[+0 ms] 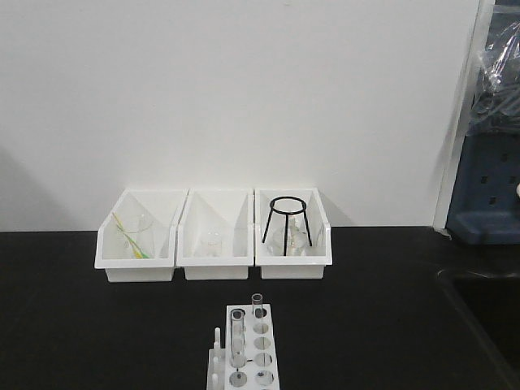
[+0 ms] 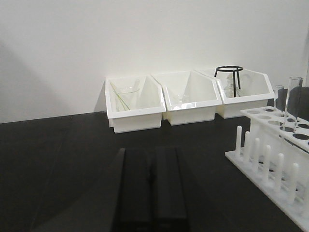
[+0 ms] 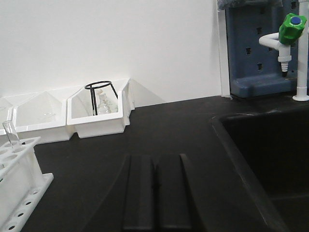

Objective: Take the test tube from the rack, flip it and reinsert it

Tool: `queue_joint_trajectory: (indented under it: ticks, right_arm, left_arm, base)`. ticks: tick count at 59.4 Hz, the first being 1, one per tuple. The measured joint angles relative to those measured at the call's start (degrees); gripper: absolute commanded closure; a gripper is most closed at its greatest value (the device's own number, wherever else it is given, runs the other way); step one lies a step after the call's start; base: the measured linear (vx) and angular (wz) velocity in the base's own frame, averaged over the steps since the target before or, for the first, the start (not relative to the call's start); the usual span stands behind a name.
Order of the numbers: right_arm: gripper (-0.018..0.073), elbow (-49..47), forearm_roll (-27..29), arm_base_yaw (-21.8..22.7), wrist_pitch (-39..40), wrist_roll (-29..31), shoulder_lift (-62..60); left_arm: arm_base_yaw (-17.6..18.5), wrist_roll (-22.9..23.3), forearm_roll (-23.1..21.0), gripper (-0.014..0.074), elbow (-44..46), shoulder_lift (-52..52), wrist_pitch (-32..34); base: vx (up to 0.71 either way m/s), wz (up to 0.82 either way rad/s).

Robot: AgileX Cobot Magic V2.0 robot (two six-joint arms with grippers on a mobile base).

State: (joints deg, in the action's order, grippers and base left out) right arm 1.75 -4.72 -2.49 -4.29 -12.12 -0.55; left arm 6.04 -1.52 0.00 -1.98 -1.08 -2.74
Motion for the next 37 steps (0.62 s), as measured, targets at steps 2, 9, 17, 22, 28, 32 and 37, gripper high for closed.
queue_joint_trajectory:
  ticks: [2, 9, 17, 22, 28, 32, 37]
  right_arm:
    - [0.0570, 0.0, 0.0, 0.0, 0.0, 0.0, 0.0]
    - [0.0570, 0.0, 0.0, 0.0, 0.0, 0.0, 0.0]
    - [0.0570, 0.0, 0.0, 0.0, 0.0, 0.0, 0.0]
    - [0.0570, 0.0, 0.0, 0.0, 0.0, 0.0, 0.0]
    - [0.0570, 0.0, 0.0, 0.0, 0.0, 0.0, 0.0]
    - [0.0570, 0.0, 0.0, 0.0, 0.0, 0.0, 0.0]
    - [0.0570, 0.0, 0.0, 0.0, 0.0, 0.0, 0.0]
  left_arm:
    - [0.0, 0.0, 0.0, 0.0602, 0.0, 0.0, 0.0]
    - [0.0, 0.0, 0.0, 0.0602, 0.0, 0.0, 0.0]
    - [0.0, 0.0, 0.0, 0.0602, 0.0, 0.0, 0.0]
    - [0.0, 0.0, 0.0, 0.0602, 0.0, 0.0, 0.0]
    - [0.0, 0.0, 0.0, 0.0602, 0.0, 0.0, 0.0]
    - [0.0, 0.0, 0.0, 0.0602, 0.0, 0.0, 0.0]
    - [0.0, 0.0, 0.0, 0.0602, 0.0, 0.0, 0.0]
  base:
    - [0.00, 0.00]
    - [0.00, 0.00]
    - [0.00, 0.00]
    - [0.00, 0.00]
    - [0.00, 0.00]
    - [0.00, 0.00]
    - [0.00, 0.00]
